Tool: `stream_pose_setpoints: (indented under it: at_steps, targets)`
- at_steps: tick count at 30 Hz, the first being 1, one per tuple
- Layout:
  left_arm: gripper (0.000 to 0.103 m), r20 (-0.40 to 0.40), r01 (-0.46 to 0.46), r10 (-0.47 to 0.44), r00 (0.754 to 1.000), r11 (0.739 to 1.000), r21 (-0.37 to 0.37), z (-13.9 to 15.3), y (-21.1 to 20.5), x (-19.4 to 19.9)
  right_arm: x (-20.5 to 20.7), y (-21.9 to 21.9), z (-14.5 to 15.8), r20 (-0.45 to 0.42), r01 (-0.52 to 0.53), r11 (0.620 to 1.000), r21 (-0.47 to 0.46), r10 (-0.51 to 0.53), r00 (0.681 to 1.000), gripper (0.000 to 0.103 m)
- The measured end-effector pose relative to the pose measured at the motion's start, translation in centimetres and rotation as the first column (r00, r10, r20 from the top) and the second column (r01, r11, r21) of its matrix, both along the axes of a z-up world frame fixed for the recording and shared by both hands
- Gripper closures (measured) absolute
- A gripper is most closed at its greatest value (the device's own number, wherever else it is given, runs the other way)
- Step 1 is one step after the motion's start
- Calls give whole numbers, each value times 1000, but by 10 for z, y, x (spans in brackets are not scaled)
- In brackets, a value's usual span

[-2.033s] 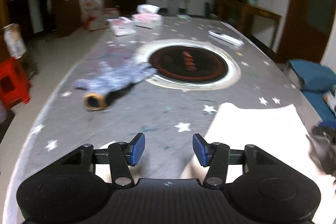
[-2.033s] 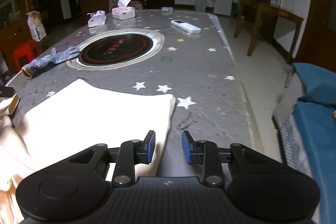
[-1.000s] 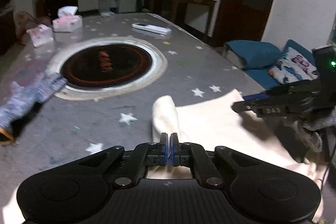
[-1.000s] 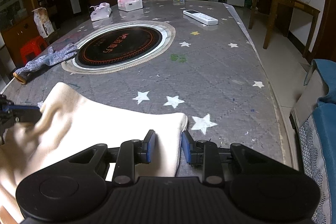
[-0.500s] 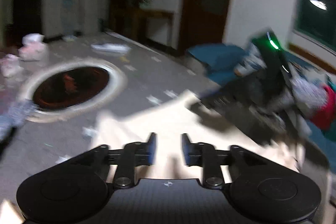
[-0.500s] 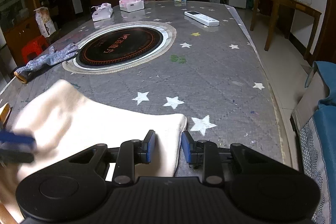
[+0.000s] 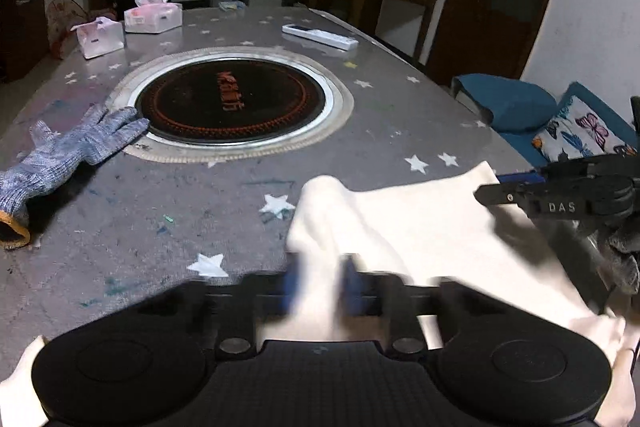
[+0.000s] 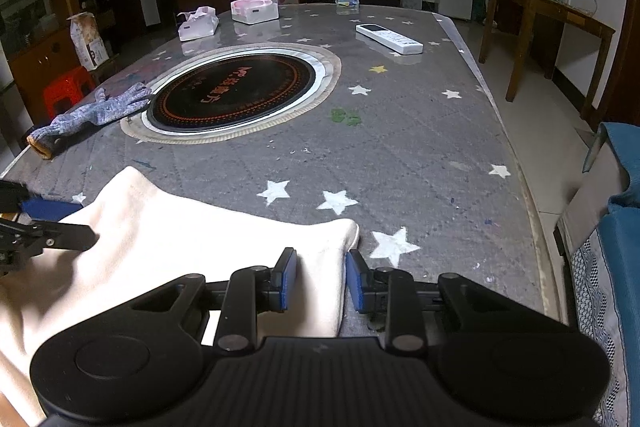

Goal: Fold clothes

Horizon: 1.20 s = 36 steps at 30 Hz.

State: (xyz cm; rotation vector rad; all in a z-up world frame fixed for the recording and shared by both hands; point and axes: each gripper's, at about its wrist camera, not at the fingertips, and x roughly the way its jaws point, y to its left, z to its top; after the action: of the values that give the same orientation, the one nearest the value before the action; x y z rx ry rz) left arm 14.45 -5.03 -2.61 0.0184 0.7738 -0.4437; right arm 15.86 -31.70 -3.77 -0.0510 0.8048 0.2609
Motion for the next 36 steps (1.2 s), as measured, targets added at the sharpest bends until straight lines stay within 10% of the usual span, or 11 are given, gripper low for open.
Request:
stream_pose_setpoints:
  at_steps: [10, 18, 20, 23, 27, 30, 36]
  targets:
    - [90, 213, 193, -211, 954, 976, 103, 22, -28, -58, -1, -6, 1, 6, 21, 1000, 22, -21, 1000, 78]
    - [53, 274, 309, -336, 901, 941, 138, 28, -35, -89, -2, -8, 4, 12, 13, 1000, 24, -14, 1000, 78]
    - [52, 224, 260, -279, 934, 959, 110, 26, -30, -77, -2, -8, 4, 11, 12, 1000, 26, -13, 1000, 78]
    - [52, 111, 164, -170, 979, 985, 58, 20, -19, -50, -2, -8, 4, 9, 12, 999, 31, -12, 1000, 78]
    - [58, 12, 234, -234, 972, 972, 6, 10, -24, -40, -1, -5, 3, 6, 2, 1000, 31, -2, 1000, 78]
    - [89, 21, 243, -244, 970, 970, 24, 9, -24, -38, 0, -4, 2, 2, -3, 1000, 24, 3, 1000, 78]
    - [94, 122, 39, -43, 992, 999, 37, 25, 8, -22, 0, -5, 2, 1, 2, 1000, 17, -2, 1000, 78]
